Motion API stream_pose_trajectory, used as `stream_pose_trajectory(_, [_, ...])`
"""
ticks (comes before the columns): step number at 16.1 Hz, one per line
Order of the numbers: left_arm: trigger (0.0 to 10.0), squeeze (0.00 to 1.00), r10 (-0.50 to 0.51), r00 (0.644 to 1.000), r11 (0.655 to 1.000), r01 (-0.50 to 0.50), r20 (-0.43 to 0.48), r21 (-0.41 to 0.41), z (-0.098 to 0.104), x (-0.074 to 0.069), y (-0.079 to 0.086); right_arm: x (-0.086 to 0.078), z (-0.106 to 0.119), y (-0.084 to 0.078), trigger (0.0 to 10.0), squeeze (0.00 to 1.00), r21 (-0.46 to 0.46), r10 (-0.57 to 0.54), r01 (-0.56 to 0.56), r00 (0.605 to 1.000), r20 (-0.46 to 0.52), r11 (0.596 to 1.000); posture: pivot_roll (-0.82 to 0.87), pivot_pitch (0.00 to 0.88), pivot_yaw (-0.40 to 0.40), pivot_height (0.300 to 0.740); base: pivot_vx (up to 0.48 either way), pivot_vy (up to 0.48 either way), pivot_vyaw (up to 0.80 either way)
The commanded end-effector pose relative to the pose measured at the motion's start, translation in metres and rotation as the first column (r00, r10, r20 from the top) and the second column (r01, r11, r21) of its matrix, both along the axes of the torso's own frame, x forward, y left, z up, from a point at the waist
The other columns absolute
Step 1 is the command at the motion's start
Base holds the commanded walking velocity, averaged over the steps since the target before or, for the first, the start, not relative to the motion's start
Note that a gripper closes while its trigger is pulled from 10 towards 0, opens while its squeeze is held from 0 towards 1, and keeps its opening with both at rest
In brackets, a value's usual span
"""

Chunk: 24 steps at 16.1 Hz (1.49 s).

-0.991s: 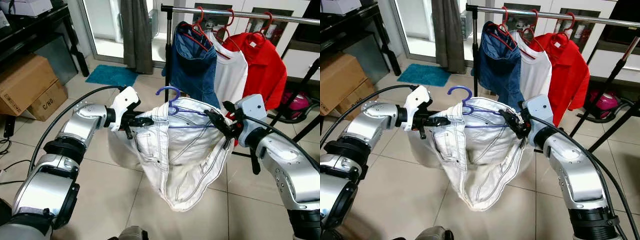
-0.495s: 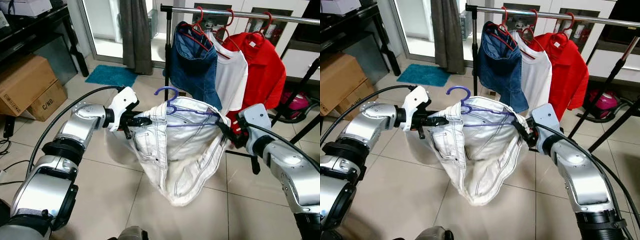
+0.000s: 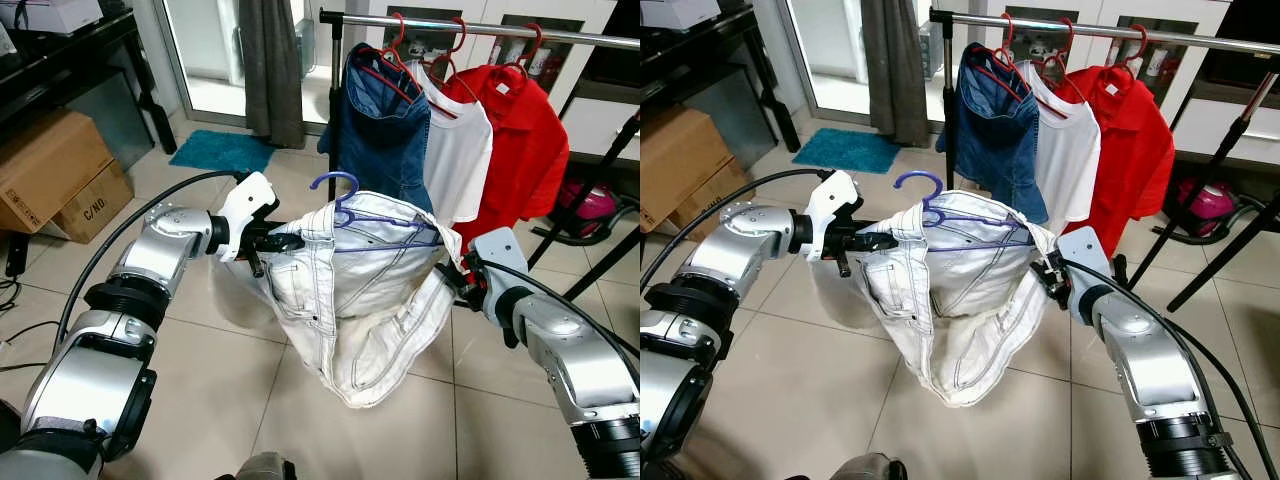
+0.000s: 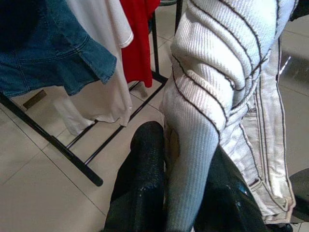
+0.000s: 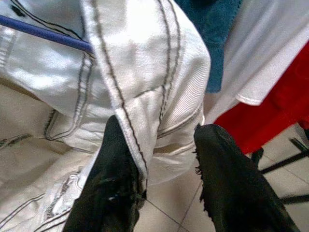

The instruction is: Hang hanger

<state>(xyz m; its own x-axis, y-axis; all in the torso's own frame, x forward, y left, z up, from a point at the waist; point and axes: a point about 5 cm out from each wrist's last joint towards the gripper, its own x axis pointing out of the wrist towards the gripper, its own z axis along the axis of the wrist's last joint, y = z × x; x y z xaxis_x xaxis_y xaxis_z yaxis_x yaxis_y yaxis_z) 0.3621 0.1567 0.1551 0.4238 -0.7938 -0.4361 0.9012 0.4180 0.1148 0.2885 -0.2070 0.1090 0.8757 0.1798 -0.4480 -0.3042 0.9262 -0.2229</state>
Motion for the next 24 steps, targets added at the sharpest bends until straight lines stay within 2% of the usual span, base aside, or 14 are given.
stream_pose_trajectory(1, [0.0,0.00,-0.011,0.997,1.000,0.012,0.072,-0.015,0.015,0.002,0.000,0.003,0.000,-0.004,0.0,0.00,-0.017,-0.032,0.032,0.999,-0.013,0.999,-0.02,0.000,0.041,0.740,0.000,0.000,0.00])
stream_pose_trajectory(13, [0.0,0.00,0.053,0.992,0.996,-0.061,0.111,0.071,0.009,0.005,0.008,0.003,0.006,0.001,0.0,0.00,0.105,0.001,0.000,1.000,-0.004,0.994,-0.02,0.000,0.042,0.740,0.000,0.000,0.00])
stream_pose_trajectory(17, [0.0,0.00,0.102,0.985,0.978,-0.125,0.135,0.169,-0.003,0.008,0.011,0.010,0.023,0.007,0.0,0.00,0.242,-0.016,0.004,0.999,0.047,0.970,-0.03,0.000,0.045,0.740,0.000,0.000,0.00])
stream_pose_trajectory(21, [0.0,0.00,0.079,0.987,0.950,-0.116,0.139,0.288,-0.020,0.005,0.007,0.015,0.045,0.013,0.0,0.00,0.386,-0.031,-0.012,0.994,0.105,0.922,-0.03,0.000,0.049,0.740,0.000,0.000,0.00])
stream_pose_trajectory(24, [0.0,0.00,0.051,0.991,0.932,-0.093,0.127,0.351,-0.031,0.003,0.004,0.016,0.050,0.010,0.0,0.00,0.392,-0.042,-0.006,0.993,0.114,0.920,-0.04,0.000,0.053,0.740,0.000,0.000,0.00])
